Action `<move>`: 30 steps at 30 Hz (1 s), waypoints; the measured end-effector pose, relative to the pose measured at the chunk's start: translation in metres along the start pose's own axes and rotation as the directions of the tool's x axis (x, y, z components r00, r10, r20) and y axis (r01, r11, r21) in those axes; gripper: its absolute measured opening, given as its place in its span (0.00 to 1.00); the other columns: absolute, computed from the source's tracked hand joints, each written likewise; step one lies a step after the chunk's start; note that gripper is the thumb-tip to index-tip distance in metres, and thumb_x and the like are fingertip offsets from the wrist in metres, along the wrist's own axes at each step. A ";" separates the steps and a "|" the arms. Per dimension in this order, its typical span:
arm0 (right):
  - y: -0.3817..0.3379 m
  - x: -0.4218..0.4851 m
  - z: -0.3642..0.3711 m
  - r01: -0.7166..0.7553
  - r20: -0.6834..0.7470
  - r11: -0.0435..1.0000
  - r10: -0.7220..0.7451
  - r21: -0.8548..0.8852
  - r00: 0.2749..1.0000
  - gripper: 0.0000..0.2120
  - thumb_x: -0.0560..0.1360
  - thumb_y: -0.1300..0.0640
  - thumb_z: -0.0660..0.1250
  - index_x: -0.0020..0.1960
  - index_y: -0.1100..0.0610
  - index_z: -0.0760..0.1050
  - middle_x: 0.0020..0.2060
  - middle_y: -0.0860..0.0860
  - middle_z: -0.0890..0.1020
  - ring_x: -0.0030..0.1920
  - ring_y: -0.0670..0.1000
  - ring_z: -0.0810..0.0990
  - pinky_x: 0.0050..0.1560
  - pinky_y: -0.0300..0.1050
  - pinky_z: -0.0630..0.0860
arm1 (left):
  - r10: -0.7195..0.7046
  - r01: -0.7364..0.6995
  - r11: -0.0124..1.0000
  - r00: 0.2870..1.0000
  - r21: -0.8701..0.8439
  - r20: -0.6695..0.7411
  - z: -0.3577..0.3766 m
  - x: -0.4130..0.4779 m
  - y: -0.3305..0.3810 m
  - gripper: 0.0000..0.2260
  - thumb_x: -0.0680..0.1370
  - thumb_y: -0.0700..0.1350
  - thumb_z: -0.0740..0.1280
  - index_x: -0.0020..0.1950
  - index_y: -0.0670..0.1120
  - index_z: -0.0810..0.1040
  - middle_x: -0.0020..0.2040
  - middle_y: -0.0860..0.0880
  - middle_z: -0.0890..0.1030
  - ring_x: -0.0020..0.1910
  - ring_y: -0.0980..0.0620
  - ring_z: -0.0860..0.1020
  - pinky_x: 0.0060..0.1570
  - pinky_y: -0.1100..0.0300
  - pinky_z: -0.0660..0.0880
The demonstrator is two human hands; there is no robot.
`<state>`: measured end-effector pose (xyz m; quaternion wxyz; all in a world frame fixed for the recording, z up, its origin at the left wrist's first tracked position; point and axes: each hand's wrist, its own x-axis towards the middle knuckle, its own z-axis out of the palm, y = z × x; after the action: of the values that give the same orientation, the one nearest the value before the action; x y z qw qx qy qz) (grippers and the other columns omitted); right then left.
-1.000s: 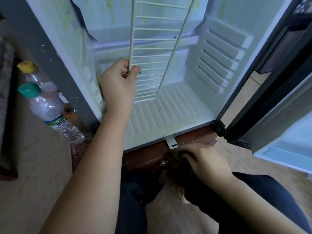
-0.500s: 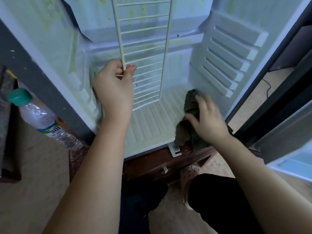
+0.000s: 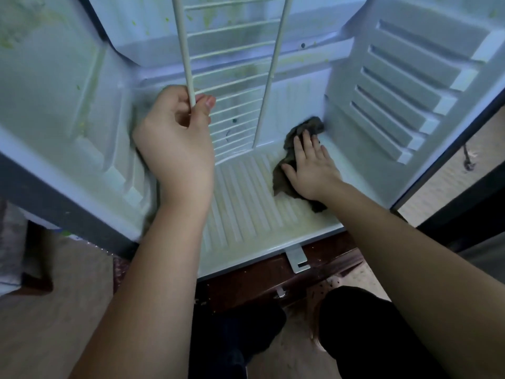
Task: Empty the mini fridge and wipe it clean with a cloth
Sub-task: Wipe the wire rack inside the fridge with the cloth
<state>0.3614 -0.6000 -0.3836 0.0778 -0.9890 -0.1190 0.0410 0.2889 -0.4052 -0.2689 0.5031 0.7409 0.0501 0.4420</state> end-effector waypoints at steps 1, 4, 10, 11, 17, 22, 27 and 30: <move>0.000 0.000 0.000 0.030 -0.002 1.000 -0.030 -0.002 1.000 0.33 0.82 0.42 0.47 0.78 0.60 0.40 0.77 0.58 0.41 0.77 0.56 0.41 0.76 0.50 0.40 | 0.007 -0.007 1.000 1.000 -0.003 -0.020 0.001 0.002 0.000 0.08 0.71 0.49 0.70 0.35 0.60 0.75 0.32 0.56 0.81 0.34 0.49 0.82 0.40 0.46 0.80; -0.001 -0.010 -0.001 0.133 0.002 0.991 -0.133 0.022 0.991 0.33 0.82 0.42 0.48 0.79 0.58 0.41 0.78 0.56 0.41 0.78 0.54 0.41 0.75 0.47 0.39 | -0.003 0.002 1.000 0.998 -0.029 -0.058 0.002 0.007 0.000 0.10 0.71 0.49 0.70 0.33 0.62 0.76 0.30 0.57 0.81 0.34 0.49 0.82 0.40 0.46 0.80; -0.030 -0.056 0.014 0.482 -0.164 0.859 -0.457 0.175 0.874 0.21 0.80 0.52 0.60 0.71 0.58 0.69 0.71 0.56 0.69 0.73 0.58 0.63 0.74 0.52 0.60 | -0.013 0.010 0.998 0.999 -0.054 -0.052 0.002 0.010 0.003 0.13 0.72 0.48 0.71 0.32 0.65 0.76 0.30 0.57 0.80 0.33 0.53 0.82 0.38 0.45 0.80; -0.031 -0.059 0.015 0.509 -0.247 0.838 -0.460 0.198 0.853 0.16 0.79 0.54 0.62 0.63 0.59 0.76 0.63 0.56 0.77 0.66 0.59 0.71 0.67 0.51 0.68 | -0.009 0.007 0.999 0.999 -0.052 -0.048 0.002 0.010 0.004 0.13 0.71 0.48 0.71 0.32 0.66 0.76 0.30 0.58 0.80 0.34 0.53 0.83 0.39 0.45 0.81; -0.012 -0.049 -0.013 0.066 -0.457 0.943 0.096 0.327 0.884 0.12 0.80 0.53 0.61 0.57 0.58 0.77 0.52 0.57 0.79 0.54 0.60 0.75 0.50 0.52 0.72 | 0.005 -0.006 0.999 1.000 -0.052 -0.024 0.002 0.009 0.003 0.13 0.71 0.48 0.70 0.33 0.67 0.77 0.31 0.61 0.80 0.34 0.53 0.82 0.39 0.46 0.81; -0.016 -0.045 -0.018 -0.135 -0.387 0.948 0.245 0.288 0.889 0.24 0.77 0.46 0.64 0.67 0.58 0.67 0.64 0.58 0.71 0.64 0.60 0.67 0.61 0.53 0.66 | -0.001 -0.002 0.998 0.999 -0.057 -0.036 0.002 0.011 0.000 0.11 0.71 0.47 0.71 0.33 0.62 0.76 0.30 0.59 0.80 0.34 0.53 0.82 0.39 0.45 0.81; -0.026 -0.033 0.005 -0.073 -0.118 0.990 0.088 0.122 0.989 0.29 0.81 0.44 0.52 0.78 0.55 0.52 0.78 0.55 0.51 0.77 0.57 0.47 0.76 0.51 0.44 | 0.001 -0.004 0.998 1.000 -0.067 -0.031 0.003 0.010 -0.001 0.08 0.71 0.47 0.70 0.35 0.58 0.75 0.30 0.58 0.81 0.34 0.55 0.83 0.39 0.46 0.81; -0.039 -0.020 0.005 0.077 -0.138 0.986 -0.056 0.147 0.989 0.24 0.82 0.50 0.53 0.77 0.54 0.56 0.77 0.53 0.56 0.77 0.55 0.49 0.76 0.48 0.44 | -0.003 0.001 0.998 0.999 -0.066 -0.036 0.003 0.011 -0.001 0.08 0.71 0.47 0.70 0.36 0.58 0.75 0.31 0.57 0.81 0.33 0.55 0.82 0.38 0.46 0.81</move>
<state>0.3326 -0.5662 -0.3809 0.1620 -0.9762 -0.1431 -0.0191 0.2975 -0.4011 -0.2632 0.5269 0.7155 0.0453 0.4564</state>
